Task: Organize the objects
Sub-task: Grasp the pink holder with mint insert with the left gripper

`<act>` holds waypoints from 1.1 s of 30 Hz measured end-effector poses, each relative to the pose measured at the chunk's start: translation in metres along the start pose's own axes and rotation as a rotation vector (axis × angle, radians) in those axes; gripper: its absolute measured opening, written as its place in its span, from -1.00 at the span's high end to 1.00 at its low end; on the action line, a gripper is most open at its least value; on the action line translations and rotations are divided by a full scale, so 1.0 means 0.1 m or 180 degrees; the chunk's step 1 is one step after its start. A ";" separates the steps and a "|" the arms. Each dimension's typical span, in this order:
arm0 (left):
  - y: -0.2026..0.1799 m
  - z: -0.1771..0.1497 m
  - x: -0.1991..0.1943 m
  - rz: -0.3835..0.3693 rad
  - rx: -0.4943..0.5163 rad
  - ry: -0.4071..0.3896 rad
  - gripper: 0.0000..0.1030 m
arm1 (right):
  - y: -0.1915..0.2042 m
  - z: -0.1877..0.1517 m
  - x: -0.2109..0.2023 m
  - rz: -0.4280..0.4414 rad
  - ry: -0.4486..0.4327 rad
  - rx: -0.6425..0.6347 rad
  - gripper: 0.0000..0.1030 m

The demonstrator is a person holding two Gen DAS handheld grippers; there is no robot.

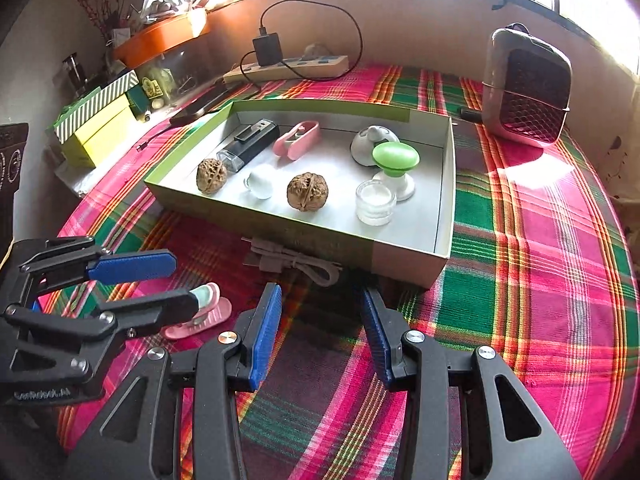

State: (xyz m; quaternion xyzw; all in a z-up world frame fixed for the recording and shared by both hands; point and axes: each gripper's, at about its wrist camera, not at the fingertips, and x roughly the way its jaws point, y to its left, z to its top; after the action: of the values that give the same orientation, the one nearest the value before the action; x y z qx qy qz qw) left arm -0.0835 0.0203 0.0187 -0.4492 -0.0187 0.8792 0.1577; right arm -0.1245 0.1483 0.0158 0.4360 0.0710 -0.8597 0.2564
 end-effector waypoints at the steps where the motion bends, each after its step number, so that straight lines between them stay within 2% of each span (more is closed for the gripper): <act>1: -0.02 -0.01 0.02 -0.0005 0.0022 0.0026 0.30 | 0.01 -0.01 0.02 -0.0028 0.0009 -0.0026 0.18; 6: -0.09 -0.05 0.06 -0.0015 0.0069 0.0093 0.30 | 0.01 0.01 0.07 -0.0007 0.0002 -0.0035 0.18; 9: -0.08 -0.05 0.11 0.0066 0.0060 0.0145 0.30 | 0.00 0.05 0.09 0.0013 0.0007 -0.0039 0.18; 14: -0.01 -0.05 0.11 0.0091 0.0000 0.0122 0.30 | 0.04 0.08 0.11 0.0100 0.0016 -0.0115 0.18; 25: 0.24 -0.05 0.05 0.0226 -0.0211 0.0071 0.33 | 0.16 0.05 0.10 0.0390 0.0045 -0.0278 0.18; 31: 0.37 -0.05 0.02 0.0298 -0.0290 0.0042 0.32 | 0.34 -0.02 0.06 0.0714 0.0147 -0.0539 0.18; 33: 0.40 -0.06 0.02 0.0317 -0.0314 0.0036 0.32 | 0.36 -0.02 0.04 0.0677 0.0114 -0.0569 0.18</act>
State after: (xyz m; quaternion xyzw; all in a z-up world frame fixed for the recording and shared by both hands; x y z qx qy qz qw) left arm -0.0904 -0.0182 0.0071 -0.4619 -0.0387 0.8814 0.0915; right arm -0.1071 0.1166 0.0147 0.4318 0.1052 -0.8100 0.3826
